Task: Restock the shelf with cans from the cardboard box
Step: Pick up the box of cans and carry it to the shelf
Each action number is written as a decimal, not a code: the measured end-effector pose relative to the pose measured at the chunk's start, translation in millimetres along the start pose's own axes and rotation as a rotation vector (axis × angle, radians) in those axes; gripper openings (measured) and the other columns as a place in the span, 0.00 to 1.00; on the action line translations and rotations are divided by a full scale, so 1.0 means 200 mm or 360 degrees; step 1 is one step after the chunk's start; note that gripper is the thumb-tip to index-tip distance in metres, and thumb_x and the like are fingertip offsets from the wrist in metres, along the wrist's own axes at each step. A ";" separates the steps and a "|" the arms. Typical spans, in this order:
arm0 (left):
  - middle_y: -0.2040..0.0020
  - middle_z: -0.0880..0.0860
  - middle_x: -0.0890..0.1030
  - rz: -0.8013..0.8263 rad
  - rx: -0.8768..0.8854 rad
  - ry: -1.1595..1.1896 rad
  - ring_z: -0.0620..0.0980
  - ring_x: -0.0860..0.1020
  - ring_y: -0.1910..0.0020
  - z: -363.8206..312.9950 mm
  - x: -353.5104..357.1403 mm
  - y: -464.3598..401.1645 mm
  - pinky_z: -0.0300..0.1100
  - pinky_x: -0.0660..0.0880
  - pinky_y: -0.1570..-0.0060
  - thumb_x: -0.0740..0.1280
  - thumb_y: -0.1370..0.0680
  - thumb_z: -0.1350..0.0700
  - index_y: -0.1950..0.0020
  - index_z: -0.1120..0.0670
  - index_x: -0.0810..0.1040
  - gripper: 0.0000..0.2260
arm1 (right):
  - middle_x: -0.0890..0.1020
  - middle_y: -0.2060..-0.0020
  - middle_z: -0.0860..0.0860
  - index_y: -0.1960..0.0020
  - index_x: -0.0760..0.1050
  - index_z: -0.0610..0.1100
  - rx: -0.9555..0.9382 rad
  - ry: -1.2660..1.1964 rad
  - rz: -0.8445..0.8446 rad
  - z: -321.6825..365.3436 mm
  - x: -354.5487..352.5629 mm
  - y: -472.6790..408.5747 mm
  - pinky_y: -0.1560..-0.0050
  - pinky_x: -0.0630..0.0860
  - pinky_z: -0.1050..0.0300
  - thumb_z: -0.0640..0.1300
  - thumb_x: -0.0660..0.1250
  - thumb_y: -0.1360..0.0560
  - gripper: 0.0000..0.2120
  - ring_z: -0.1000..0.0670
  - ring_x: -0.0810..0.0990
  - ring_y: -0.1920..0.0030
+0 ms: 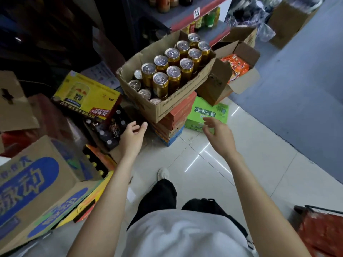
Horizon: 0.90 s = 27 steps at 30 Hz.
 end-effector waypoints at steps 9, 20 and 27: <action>0.31 0.54 0.71 -0.0019 -0.0168 -0.0008 0.52 0.71 0.35 -0.17 0.10 -0.49 0.44 0.65 0.43 0.62 0.23 0.43 0.27 0.58 0.63 0.29 | 0.83 0.47 0.49 0.40 0.77 0.44 -0.0308 -0.0001 -0.0054 0.27 -0.09 -0.68 0.51 0.77 0.54 0.42 0.60 0.22 0.12 0.49 0.81 0.48; 0.39 0.59 0.75 -0.0600 -0.0586 -0.0150 0.60 0.76 0.44 -0.12 0.21 -0.69 0.50 0.73 0.46 0.70 0.29 0.61 0.36 0.56 0.71 0.22 | 0.81 0.50 0.43 0.41 0.75 0.44 -0.1050 0.0094 0.0362 0.52 0.07 -1.66 0.57 0.77 0.45 0.44 0.59 0.25 0.15 0.40 0.80 0.52; 0.47 0.59 0.78 -0.1205 -0.0737 -0.0409 0.61 0.74 0.46 -0.37 0.19 -0.51 0.52 0.73 0.52 0.65 0.27 0.52 0.43 0.53 0.76 0.14 | 0.79 0.46 0.40 0.40 0.74 0.38 -0.1460 0.0351 0.0655 0.68 0.23 -1.99 0.55 0.75 0.47 0.41 0.61 0.24 0.14 0.37 0.78 0.49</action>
Point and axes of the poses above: each hand's wrist, its own y-axis away from the middle knuckle, its own x-axis out of the palm, z = x × y, the point moved 10 cm from there along -y, towards the middle knuckle
